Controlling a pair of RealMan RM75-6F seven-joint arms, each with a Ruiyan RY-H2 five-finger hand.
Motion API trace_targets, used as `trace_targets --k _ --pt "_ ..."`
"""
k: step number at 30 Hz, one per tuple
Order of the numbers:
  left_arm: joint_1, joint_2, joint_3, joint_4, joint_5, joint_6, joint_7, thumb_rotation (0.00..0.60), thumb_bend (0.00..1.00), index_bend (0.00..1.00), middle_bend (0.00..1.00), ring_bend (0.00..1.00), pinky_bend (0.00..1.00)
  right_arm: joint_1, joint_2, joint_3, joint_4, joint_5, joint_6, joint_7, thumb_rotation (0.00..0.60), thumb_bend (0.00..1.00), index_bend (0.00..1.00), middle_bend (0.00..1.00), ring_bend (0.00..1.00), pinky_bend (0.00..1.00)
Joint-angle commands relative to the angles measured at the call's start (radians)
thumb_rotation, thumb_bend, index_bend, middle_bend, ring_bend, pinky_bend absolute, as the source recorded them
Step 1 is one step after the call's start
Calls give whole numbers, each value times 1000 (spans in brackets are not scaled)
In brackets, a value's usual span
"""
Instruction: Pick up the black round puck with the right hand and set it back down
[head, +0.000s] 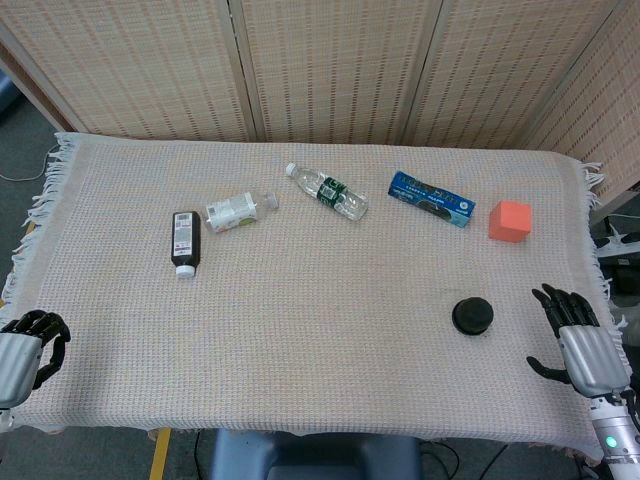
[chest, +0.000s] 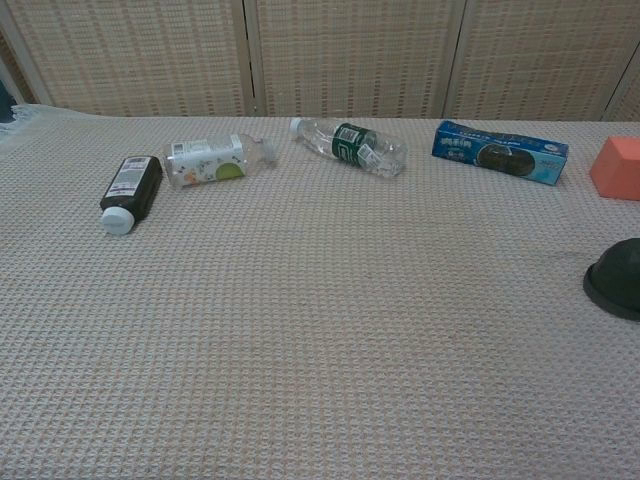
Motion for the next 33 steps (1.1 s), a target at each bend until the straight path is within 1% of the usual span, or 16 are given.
trace_targets --k 1,7,10,13,17,20,23,27,33 --pt "-1 0 0 1 -1 -2 -2 600 608 586 456 348 557 -5 -7 4 0 3 12 -11 600 111 0 0 0 0" --pt "-1 1 2 -1 7 4 -2 600 607 585 456 348 557 -10 -16 8 0 14 18 -24 600 111 0 0 0 0" --pt "-1 -1 0 4 4 4 -7 600 608 585 459 348 556 2 -10 5 -5 16 -17 10 600 111 0 0 0 0" --pt "-3 -2 -6 6 -16 -8 -11 600 608 585 460 349 557 23 -6 3 4 33 -66 4 600 111 0 0 0 0" --pt "3 3 -11 0 -34 -8 -16 600 608 588 462 352 558 71 -20 29 20 122 -165 -24 600 110 0 0 0 0" --pt "9 6 -10 -3 -24 10 -23 600 608 591 463 353 558 124 -29 56 25 209 -260 -67 600 110 0 0 0 0" --pt "12 7 -8 -3 -18 18 -26 600 608 591 464 353 558 175 -31 74 14 273 -343 -96 600 110 0 0 0 0" --pt "10 8 -8 -3 -20 13 -27 600 608 592 465 353 558 227 -45 80 6 319 -412 -142 600 110 0 0 0 0" --pt "14 12 -10 -4 -18 21 -36 600 607 593 465 353 558 298 -84 71 20 399 -495 -225 600 110 0 0 0 0"
